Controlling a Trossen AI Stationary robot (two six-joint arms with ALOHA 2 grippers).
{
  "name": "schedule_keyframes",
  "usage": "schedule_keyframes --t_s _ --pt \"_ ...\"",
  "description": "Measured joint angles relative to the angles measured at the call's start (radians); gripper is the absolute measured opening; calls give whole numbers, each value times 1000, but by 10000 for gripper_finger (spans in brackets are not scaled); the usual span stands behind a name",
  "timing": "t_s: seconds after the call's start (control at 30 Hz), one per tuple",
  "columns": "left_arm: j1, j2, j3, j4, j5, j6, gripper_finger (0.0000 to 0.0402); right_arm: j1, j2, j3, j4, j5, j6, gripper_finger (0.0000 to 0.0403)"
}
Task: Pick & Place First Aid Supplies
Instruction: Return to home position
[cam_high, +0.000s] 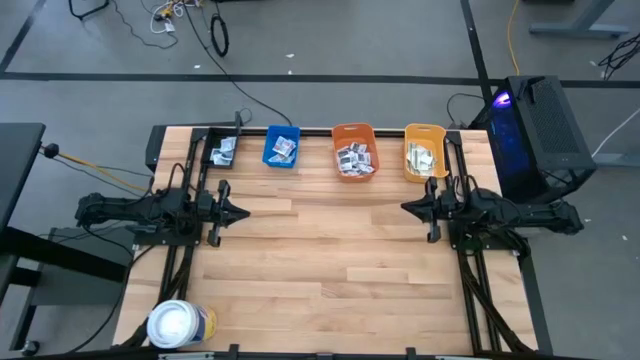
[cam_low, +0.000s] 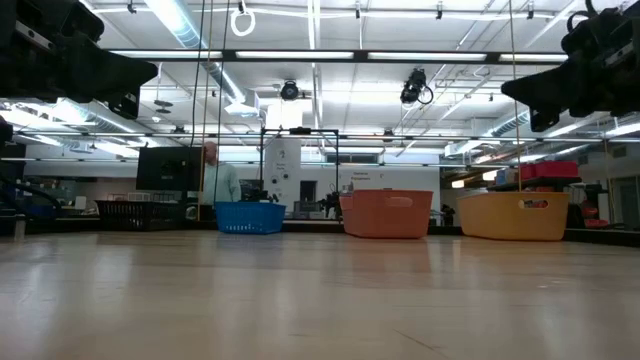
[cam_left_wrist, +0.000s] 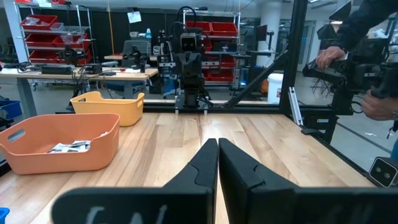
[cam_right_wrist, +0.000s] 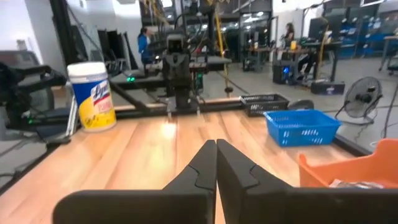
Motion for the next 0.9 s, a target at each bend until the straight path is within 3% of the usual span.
schedule_keyframes --t_s 0.5,0.9 --pt "0 0 0 0 0 0 18 0 -12 0 -49 -85 -38 13" --pt "0 0 0 0 0 0 18 0 -24 1 -48 -84 -57 13"
